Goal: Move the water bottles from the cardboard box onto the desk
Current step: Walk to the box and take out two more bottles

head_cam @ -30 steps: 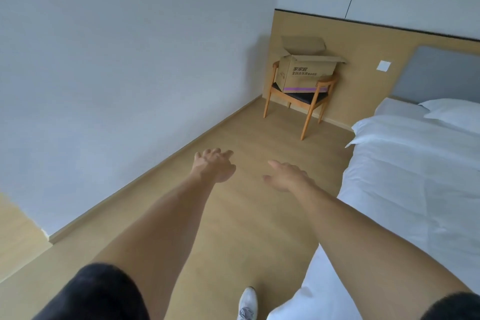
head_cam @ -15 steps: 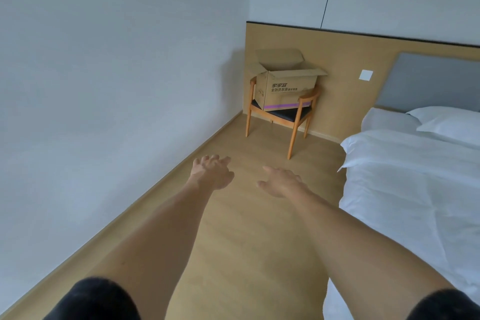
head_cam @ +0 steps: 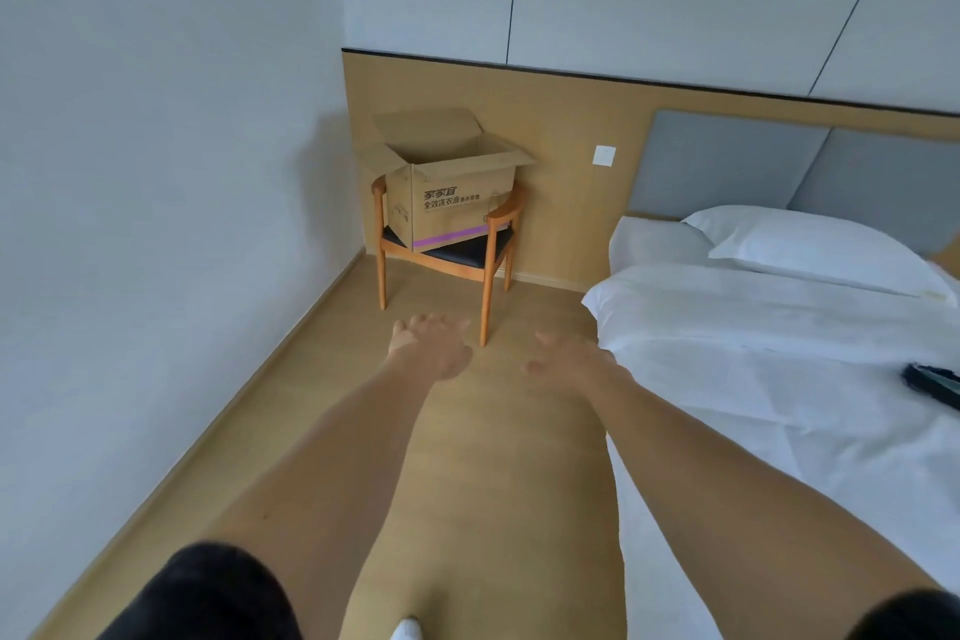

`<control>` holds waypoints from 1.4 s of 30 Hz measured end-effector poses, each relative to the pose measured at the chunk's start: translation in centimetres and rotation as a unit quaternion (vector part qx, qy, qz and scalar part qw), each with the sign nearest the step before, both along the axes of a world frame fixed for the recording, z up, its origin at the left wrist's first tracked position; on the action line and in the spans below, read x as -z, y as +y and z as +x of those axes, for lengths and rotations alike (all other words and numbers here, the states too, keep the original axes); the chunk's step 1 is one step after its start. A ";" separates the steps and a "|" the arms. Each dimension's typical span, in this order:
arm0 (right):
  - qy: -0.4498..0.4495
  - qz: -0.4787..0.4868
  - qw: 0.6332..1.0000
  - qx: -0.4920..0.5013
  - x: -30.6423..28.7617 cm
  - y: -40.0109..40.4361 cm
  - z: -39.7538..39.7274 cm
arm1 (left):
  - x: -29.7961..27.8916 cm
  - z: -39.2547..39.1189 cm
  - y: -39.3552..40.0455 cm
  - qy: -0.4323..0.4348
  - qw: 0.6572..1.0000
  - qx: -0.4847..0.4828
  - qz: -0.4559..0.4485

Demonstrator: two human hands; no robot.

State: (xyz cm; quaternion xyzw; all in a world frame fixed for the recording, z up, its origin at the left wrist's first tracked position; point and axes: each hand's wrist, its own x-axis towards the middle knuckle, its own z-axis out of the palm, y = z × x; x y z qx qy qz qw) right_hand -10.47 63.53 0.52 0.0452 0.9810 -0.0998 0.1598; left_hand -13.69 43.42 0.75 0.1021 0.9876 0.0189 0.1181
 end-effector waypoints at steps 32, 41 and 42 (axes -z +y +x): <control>0.021 -0.017 0.998 0.058 0.1 11.6 -57.0 | 0.0 -60.7 12.4 0.025 0.998 0.057 0.019; -0.001 -0.012 0.999 0.031 -0.6 16.4 -71.9 | -0.3 -74.6 18.0 0.042 0.998 0.043 0.022; -0.001 -0.012 0.999 0.032 -0.6 16.8 -73.2 | -0.2 -75.9 18.4 0.041 0.998 0.043 0.023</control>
